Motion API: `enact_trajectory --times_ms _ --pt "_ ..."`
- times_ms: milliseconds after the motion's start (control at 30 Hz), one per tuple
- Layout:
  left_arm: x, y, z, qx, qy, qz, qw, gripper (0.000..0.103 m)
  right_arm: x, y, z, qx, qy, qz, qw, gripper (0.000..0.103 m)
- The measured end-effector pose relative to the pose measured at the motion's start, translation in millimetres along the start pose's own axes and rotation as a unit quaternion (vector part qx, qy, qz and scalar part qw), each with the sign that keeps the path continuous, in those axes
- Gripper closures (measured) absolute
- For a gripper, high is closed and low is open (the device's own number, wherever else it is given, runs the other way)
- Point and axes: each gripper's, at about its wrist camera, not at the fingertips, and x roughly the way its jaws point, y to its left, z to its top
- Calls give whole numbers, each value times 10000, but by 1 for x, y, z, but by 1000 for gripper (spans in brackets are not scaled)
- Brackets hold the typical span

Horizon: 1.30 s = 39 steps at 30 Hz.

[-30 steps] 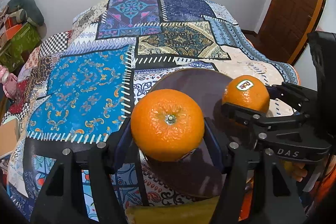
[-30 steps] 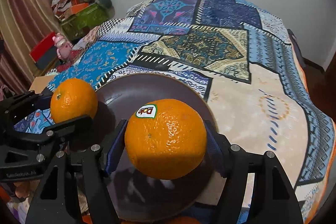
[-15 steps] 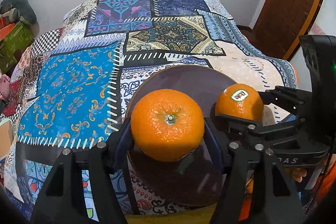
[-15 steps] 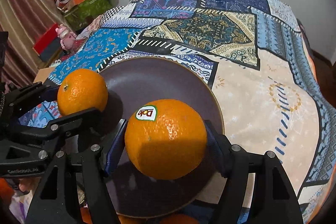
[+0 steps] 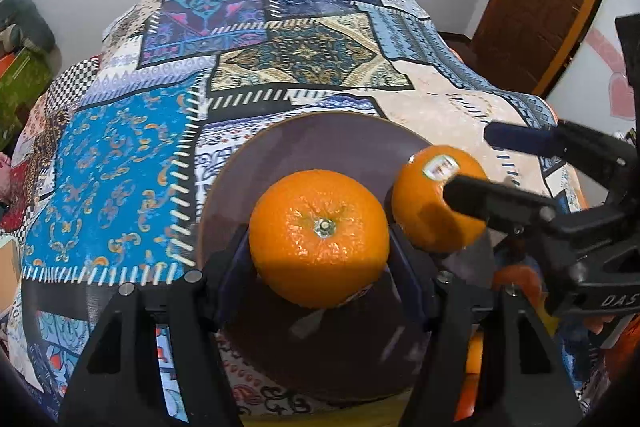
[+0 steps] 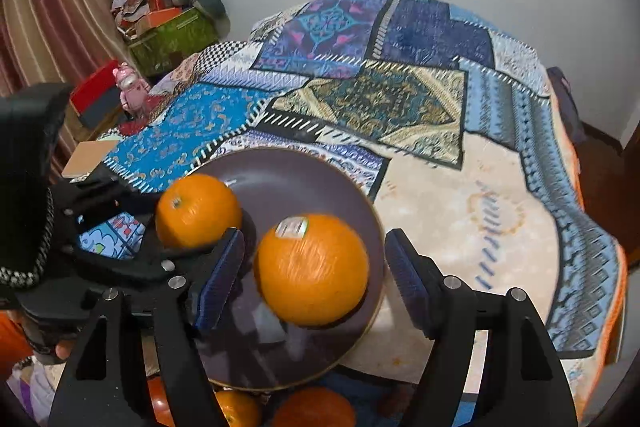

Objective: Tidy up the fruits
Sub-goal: 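Carry both oranges onto the purple plate, lowering them side by side, then open both tools to release the oranges on the plate and withdraw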

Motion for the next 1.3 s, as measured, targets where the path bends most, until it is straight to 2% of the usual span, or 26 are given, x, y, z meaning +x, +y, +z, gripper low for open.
enact_trajectory --times_ms 267,433,667,800,933,1067,1300 --pt "12 -6 1 21 208 59 9998 38 -7 -9 -4 125 -107 -98 9998 33" --pt "-11 -10 3 130 -276 107 9995 34 -9 -12 -10 214 -115 -79 9997 33" --pt "-44 -7 4 -17 -530 82 9986 32 -29 -9 -19 224 -281 -199 9992 33" --pt "-66 -3 -4 -43 -688 192 9974 30 -42 -4 -25 164 -376 -302 9987 33" --pt "-86 0 -18 -87 -763 259 9967 25 -57 0 -35 144 -480 -392 9980 28" --pt "-100 4 -32 -151 -807 266 9963 15 -68 4 -46 157 -510 -436 9976 28" --pt "-112 7 -63 -255 -706 343 9966 14 -82 4 -67 344 -503 -404 9973 27"
